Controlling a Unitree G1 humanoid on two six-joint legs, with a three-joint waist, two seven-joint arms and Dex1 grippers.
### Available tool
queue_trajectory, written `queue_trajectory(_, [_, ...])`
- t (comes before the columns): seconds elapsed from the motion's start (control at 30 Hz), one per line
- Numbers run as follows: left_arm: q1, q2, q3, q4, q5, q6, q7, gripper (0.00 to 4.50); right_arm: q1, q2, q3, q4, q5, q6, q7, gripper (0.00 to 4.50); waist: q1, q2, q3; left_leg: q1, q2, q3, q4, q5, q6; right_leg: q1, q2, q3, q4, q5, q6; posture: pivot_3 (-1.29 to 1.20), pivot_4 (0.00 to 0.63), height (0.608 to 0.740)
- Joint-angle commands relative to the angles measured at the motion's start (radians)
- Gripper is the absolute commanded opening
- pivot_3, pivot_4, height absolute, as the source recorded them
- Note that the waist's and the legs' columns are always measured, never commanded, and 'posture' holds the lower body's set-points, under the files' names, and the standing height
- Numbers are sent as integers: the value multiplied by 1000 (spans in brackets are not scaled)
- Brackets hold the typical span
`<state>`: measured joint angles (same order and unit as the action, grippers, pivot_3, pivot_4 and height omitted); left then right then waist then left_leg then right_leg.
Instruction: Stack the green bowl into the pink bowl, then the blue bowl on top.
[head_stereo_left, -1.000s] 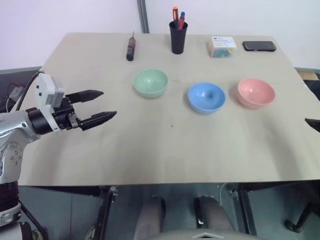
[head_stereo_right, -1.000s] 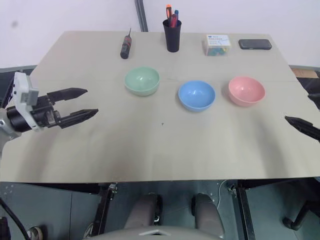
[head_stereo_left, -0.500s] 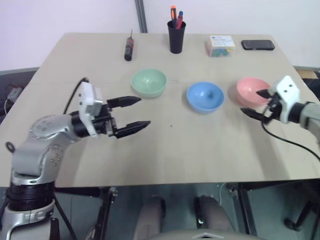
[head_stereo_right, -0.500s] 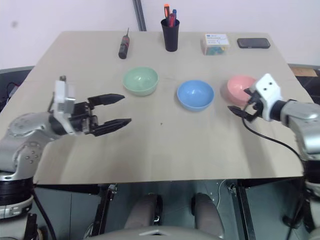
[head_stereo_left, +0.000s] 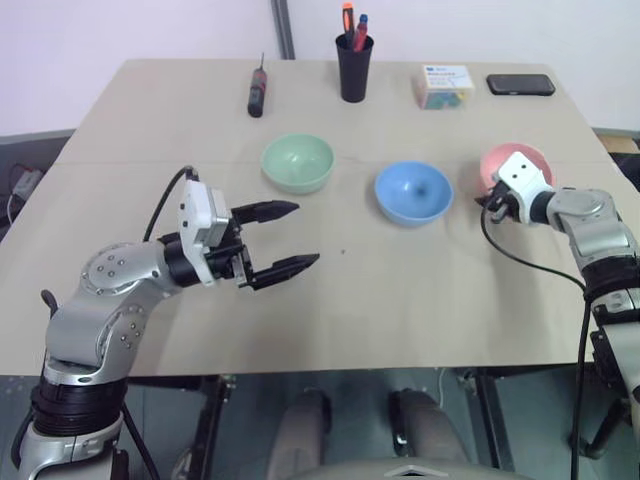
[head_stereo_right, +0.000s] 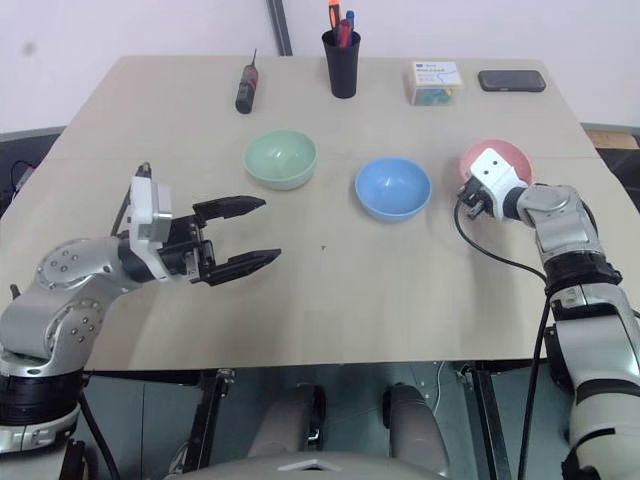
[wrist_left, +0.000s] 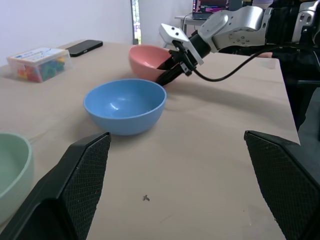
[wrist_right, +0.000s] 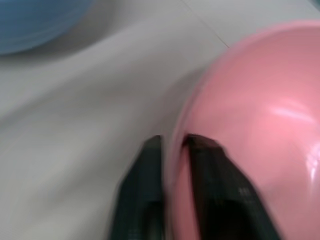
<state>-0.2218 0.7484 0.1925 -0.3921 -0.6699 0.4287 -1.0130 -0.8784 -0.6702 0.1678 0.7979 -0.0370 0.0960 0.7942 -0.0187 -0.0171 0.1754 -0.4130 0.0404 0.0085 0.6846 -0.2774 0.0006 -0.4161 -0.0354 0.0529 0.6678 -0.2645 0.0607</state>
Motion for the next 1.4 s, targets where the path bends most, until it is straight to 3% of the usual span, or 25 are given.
queue_trajectory(0.03, [4, 8, 26, -46, -11, -10, 12, 4500, -26, -7, -31, 14, -13, -51, -13, 82, 0, 0, 0, 0, 0, 0, 0, 0, 1, 0, 0, 0, 1, 0, 0, 0, 150, 740])
queue_trajectory(0.13, [0, 7, 23, -41, -9, -14, 15, 4500, 21, -46, -59, -107, 9, -27, 17, 82, 0, 0, 0, 0, 0, 0, 1, -1, 2, 0, 0, 0, 3, 0, 0, 0, 150, 740])
queue_trajectory(0.23, [-2, 4, 19, -31, -2, -22, 14, 4500, 141, -122, -111, -360, 75, 97, 102, 82, 7, 1, 0, 0, 0, -1, 2, -1, 2, -1, 0, 0, 4, 0, 0, 0, 150, 740])
queue_trajectory(0.43, [-10, 3, 12, 7, 15, -44, -2, 4500, 625, -374, -318, -1112, 314, 478, 294, 82, 32, 2, 0, -2, 0, -6, 1, -2, 4, 0, -1, -4, 1, 0, 0, 0, 150, 740])
queue_trajectory(0.57, [-33, -4, -2, 41, 28, -62, -13, 4500, 790, -357, -383, -1449, 420, 663, 221, 82, 11, 2, 0, 1, 0, -10, 2, -2, 4, 3, 1, -4, 4, 0, 0, 0, 150, 740])
queue_trajectory(0.7, [-58, -11, -27, 67, 31, -73, -43, 4500, 707, -231, -155, -1517, 358, 667, 85, 82, 2, -1, 0, 16, 0, -7, 3, -2, 4, 14, 2, -1, 6, -1, 0, 0, 150, 740])
queue_trajectory(0.83, [-71, -11, -31, 89, 38, -83, -57, 4500, 652, -175, 44, -1425, 206, 608, 11, 82, 1, -2, 0, 20, 1, -2, 3, -1, 2, 18, 4, 0, 6, -1, 0, 0, 150, 740])
queue_trajectory(1.0, [-62, -16, -30, 83, 44, -92, -54, 4500, 629, -117, 124, -1295, 124, 559, -42, 82, 7, -3, -1, 14, 0, -2, 3, -1, 2, 13, 2, 0, 5, -1, 0, 0, 150, 740])
queue_trajectory(1.03, [-57, -17, -28, 75, 43, -91, -51, 4500, 622, -105, 128, -1268, 107, 548, -56, 800, 7, -4, -1, 14, 0, -2, 3, -1, 2, 13, 2, 0, 5, -1, 0, 0, 150, 740])
queue_trajectory(1.1, [-48, -16, -23, 66, 41, -90, -47, 4500, 609, -82, 128, -1222, 83, 518, -77, 1460, 7, -3, -1, 14, 0, -2, 2, -1, 2, 13, 2, 0, 4, -1, 0, 0, 150, 740])
queue_trajectory(1.3, [-41, -16, -20, 56, 41, -89, -41, 4500, 533, -57, 137, -1094, 17, 429, -83, 4111, 3, -4, -1, 16, 0, -1, 2, -1, 2, 13, 2, 0, 7, -1, 0, 0, 150, 740])
queue_trajectory(1.33, [-42, -16, -21, 55, 42, -90, -41, 4500, 525, -59, 132, -1083, 17, 421, -74, 4390, 3, -4, -1, 16, 0, -2, 2, -1, 2, 13, 2, 0, 7, -1, 0, 0, 150, 740])
queue_trajectory(1.4, [-44, -17, -21, 54, 41, -89, -39, 4500, 523, -83, 110, -1100, 41, 426, -31, 4390, 5, -4, -1, 16, 0, -2, 2, -1, 2, 13, 2, 0, 8, -1, 0, 0, 150, 740])
